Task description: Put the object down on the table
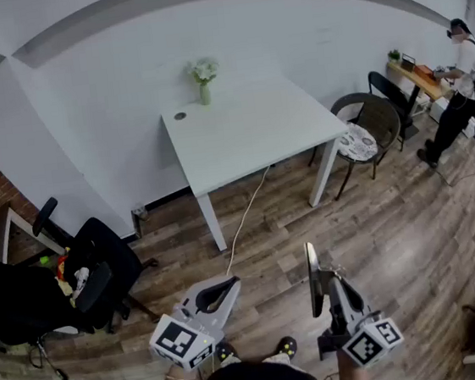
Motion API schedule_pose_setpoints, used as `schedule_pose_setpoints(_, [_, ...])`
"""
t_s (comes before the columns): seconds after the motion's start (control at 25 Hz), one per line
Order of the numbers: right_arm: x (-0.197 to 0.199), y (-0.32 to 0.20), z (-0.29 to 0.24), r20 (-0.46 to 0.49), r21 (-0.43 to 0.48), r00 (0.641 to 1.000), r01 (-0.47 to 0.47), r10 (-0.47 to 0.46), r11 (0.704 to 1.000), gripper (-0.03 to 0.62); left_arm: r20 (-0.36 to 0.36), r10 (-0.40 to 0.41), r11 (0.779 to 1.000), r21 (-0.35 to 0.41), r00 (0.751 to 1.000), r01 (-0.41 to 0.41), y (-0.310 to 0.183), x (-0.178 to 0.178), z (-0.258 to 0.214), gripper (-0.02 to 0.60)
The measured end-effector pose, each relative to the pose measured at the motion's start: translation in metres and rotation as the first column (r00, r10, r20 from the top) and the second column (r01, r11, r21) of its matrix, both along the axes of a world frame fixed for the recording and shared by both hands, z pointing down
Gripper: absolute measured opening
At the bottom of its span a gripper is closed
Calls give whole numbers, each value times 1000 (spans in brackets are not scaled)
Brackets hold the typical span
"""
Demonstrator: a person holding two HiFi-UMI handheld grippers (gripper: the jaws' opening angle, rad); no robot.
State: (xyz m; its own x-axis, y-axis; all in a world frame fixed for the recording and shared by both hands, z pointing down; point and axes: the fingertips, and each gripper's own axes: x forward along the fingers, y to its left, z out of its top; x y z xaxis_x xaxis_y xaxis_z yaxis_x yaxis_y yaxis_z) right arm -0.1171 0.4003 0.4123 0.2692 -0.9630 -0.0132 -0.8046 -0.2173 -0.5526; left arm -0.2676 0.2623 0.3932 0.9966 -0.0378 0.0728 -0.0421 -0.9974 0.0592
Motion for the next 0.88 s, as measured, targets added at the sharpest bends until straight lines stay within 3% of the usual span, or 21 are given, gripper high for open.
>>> schedule_pose_setpoints(0.16, [3,6,0,2,4,1000,-4,4,1000,1,41,-9,1000,-29,999,11,6,0,4,-2])
schedule_pose_setpoints(0.48, [20,21,0,-38,-1,999,-17,17,1000,0,19,4,1000,2,1000,-4,18,20,1,-2])
schedule_pose_setpoints(0.88, [55,53,5,4,15,1000,-28,28,999,0,60,-7,1000,-7,998,8,46,49,9,-2])
